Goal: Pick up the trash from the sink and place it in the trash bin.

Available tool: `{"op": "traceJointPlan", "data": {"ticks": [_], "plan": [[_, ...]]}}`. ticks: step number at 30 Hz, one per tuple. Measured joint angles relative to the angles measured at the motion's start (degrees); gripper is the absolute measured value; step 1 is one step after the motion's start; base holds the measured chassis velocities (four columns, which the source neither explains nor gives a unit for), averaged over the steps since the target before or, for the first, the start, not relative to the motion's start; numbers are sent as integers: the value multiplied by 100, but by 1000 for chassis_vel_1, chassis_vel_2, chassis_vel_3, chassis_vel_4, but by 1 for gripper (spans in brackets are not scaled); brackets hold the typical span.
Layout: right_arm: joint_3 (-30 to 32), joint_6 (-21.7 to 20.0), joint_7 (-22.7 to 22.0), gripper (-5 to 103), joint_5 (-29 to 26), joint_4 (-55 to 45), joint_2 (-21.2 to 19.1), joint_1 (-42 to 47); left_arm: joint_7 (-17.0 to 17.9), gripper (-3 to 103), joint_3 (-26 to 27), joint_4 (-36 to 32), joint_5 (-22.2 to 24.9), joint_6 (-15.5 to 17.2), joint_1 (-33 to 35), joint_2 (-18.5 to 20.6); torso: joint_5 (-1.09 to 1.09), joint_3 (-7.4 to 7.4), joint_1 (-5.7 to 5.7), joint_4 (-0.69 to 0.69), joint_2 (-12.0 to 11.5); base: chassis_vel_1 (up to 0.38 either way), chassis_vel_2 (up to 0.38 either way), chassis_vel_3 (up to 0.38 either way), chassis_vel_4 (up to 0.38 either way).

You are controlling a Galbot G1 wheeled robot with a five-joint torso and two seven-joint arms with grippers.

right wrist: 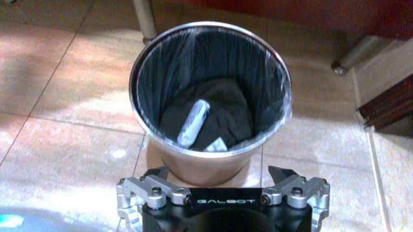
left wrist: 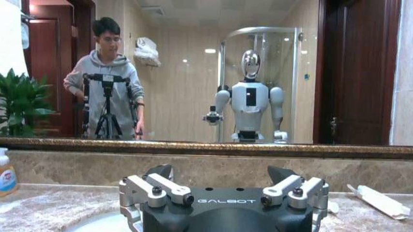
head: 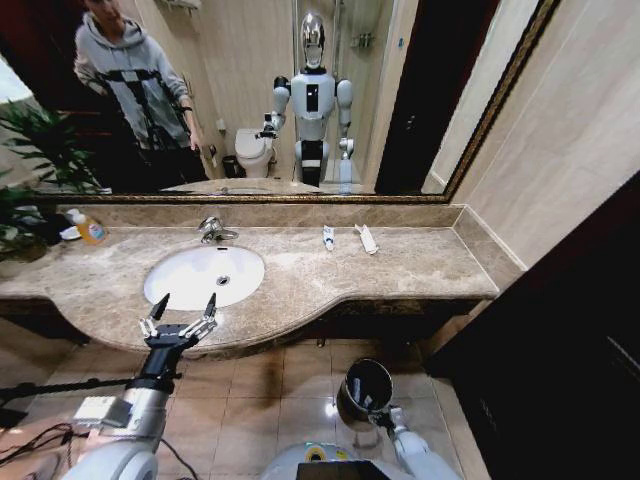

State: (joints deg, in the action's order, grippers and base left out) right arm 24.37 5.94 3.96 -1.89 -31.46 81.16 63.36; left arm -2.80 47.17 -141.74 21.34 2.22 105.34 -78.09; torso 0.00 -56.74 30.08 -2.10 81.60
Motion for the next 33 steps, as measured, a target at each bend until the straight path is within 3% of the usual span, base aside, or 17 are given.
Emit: {"op": "traceJointPlan", "data": {"ticks": [6, 7, 9, 10, 12, 14, 16, 18, 19, 21, 25, 33], "plan": [[50, -76, -113, 100, -109, -718, -61, 400, 0, 100, 0, 0, 0, 0, 0, 0, 2, 0, 0, -1, 0, 0, 0, 0, 0], [84, -267, -121, 100, -250, -1313, -152, 672, 0, 100, 0, 0, 0, 0, 1, 0, 0, 0, 0, -1, 0, 0, 0, 0, 0], [94, -334, -122, 100, -320, -1516, -181, 752, 0, 100, 0, 0, 0, 0, 0, 0, -1, 0, 0, -1, 0, 0, 0, 0, 0], [160, -484, -127, 100, -597, -2240, -261, 1049, 0, 100, 1, 0, 0, 0, 0, 0, 1, 0, 0, 0, 0, 0, 0, 0, 0], [205, -494, -133, 100, -644, -2478, -281, 1136, 0, 100, 0, 1, 0, 0, 0, 0, 2, 0, 0, 1, 0, 0, 0, 0, 0], [524, -363, -193, 100, -621, -3505, -305, 1477, 0, 100, 0, 0, 0, 0, 0, 0, 0, 0, -1, -1, 0, 0, 0, 0, 0], [678, -334, -226, 100, -601, -3919, -305, 1595, 0, 100, 0, 1, 0, 0, 0, 0, 0, 0, -1, -1, 0, 0, 0, 0, 0], [998, -507, -170, 100, -656, -4991, -313, 1870, 0, 100, 0, 0, 0, 0, 0, 0, 0, 0, -1, 0, 0, 0, 0, 0, 0], [998, -507, -170, 100, -656, -4991, -313, 1870, 0, 100, 0, 0, 0, 0, 0, 0, 0, 0, -1, 0, 0, 0, 0, 0, 0], [1231, -832, -71, 100, -886, -6049, -339, 2083, 0, 100, 0, 0, 0, 0, 0, 0, -3, 0, -1, 0, 0, 0, 0, 0, 0], [1367, -1099, -40, 100, -1305, -7171, -302, 2212, 0, 100, 0, 0, 0, 0, 0, 0, 0, 0, -1, 0, 0, 0, 0, 0, 0], [1186, -1421, -112, 100, -1634, -8408, -351, 2092, 0, 100, 0, 0, 0, 0, 0, 0, -1, 0, 0, 0, 0, 0, 0, 0, 0]]}}
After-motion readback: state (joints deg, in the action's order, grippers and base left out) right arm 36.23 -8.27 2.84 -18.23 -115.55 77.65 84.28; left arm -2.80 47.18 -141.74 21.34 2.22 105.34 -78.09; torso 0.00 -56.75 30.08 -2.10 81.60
